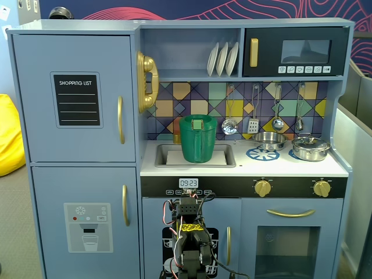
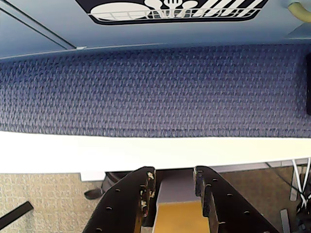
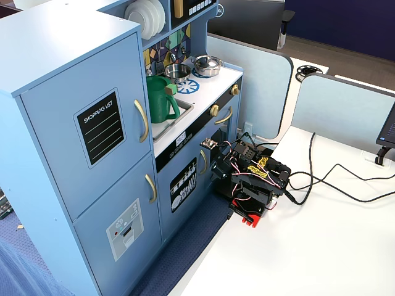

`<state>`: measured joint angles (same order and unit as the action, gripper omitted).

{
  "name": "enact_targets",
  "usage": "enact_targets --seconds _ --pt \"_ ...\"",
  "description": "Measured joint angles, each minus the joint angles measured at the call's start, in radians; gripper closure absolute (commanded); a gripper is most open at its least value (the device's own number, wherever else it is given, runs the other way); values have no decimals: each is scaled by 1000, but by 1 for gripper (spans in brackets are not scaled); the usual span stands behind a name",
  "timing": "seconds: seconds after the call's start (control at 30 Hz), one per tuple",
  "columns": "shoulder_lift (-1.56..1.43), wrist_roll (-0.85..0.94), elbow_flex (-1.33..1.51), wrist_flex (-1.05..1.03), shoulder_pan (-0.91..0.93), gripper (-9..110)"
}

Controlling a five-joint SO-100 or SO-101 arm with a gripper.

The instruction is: Open the left cabinet door

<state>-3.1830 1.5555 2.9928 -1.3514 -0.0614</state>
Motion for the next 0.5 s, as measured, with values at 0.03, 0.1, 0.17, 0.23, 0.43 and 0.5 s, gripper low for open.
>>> enact_targets --seconds 0.03,0.1,0.17,0.23,0.43,0.5 --pt "0 0 0 0 2 101" --pt "0 0 0 0 0 101" --pt "0 -2 -5 12 -11 101" --pt "3 -2 -26 31 -52 101" --pt "34 77 -173 390 -245 101" --pt "64 114 -232 523 -313 101"
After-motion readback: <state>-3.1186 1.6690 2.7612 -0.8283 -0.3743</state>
